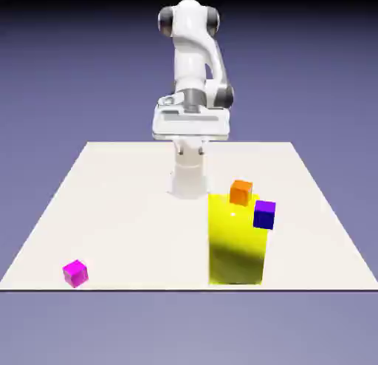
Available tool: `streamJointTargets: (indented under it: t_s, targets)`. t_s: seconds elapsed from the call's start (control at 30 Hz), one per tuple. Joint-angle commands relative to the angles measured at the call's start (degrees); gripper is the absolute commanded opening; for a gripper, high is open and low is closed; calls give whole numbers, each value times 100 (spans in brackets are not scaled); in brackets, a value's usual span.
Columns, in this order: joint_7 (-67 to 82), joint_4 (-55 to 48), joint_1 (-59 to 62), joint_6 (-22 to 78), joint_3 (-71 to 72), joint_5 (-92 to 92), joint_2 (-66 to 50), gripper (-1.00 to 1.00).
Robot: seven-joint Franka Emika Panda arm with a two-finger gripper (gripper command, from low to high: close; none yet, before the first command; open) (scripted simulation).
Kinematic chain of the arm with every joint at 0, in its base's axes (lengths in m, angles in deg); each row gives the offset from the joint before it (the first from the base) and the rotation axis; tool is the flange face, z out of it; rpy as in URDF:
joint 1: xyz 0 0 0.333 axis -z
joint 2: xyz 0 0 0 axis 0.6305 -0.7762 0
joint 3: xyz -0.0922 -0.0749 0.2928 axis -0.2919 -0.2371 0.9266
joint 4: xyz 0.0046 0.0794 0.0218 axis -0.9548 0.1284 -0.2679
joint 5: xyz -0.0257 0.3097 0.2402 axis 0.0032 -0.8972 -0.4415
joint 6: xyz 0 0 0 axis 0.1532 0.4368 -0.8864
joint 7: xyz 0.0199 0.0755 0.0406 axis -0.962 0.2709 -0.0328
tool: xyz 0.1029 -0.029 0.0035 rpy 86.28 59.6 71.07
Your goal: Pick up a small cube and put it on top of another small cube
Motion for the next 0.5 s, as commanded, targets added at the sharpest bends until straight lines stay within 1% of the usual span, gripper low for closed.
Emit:
streamJointTargets:
  t_s: [0.0, 0.43, 0.47]
  targets:
    - [-38, -33, -208, 219, -93, -217, -29, 0]
    - [-480, -300, -2907, 2880, -1212, -2706, -561, 0]
    - [-482, -252, -3038, 2939, -1233, -2702, -647, 0]
